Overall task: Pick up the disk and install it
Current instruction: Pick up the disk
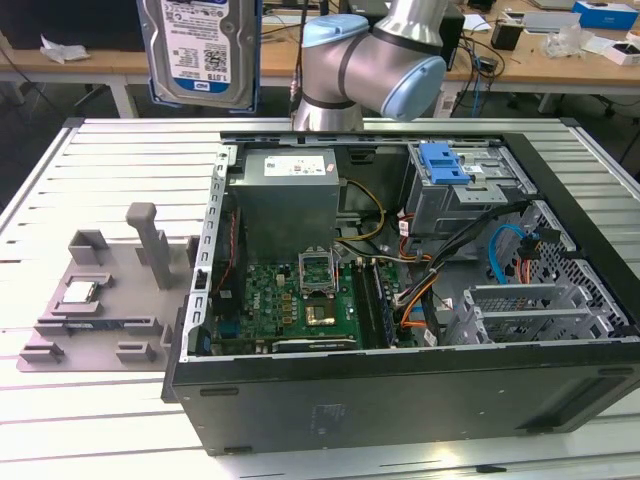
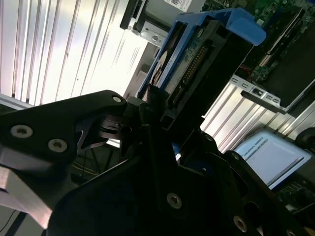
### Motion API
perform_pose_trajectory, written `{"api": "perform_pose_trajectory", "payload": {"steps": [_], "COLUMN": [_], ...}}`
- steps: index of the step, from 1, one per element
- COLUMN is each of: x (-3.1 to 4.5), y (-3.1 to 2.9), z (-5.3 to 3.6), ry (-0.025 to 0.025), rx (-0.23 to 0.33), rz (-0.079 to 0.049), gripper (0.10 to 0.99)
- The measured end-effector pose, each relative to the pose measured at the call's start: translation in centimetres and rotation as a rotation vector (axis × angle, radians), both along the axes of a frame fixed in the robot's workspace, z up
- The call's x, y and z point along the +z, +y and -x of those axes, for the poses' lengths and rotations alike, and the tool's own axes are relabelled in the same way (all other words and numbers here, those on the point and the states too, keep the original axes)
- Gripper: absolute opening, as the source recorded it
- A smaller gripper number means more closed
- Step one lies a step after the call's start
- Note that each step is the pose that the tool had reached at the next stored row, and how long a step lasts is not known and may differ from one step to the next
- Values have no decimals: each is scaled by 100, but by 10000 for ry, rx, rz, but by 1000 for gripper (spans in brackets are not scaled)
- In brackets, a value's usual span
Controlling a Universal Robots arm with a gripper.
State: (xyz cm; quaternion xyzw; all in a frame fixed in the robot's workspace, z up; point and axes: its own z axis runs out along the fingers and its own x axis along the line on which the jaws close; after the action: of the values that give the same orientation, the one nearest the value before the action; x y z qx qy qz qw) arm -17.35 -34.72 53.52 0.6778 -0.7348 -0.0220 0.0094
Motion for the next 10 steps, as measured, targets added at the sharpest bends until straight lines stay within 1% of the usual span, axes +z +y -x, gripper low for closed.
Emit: {"api": "perform_pose_trajectory", "payload": {"steps": [4, 6, 8, 10], "x": [0, 0, 0, -1], "y": [0, 0, 0, 0], "z": [-109, -193, -239, -304], "ry": [-1, 0, -1, -1], "rx": [-1, 1, -2, 0], "rz": [-1, -1, -1, -1], "gripper": [365, 365, 365, 365]}}
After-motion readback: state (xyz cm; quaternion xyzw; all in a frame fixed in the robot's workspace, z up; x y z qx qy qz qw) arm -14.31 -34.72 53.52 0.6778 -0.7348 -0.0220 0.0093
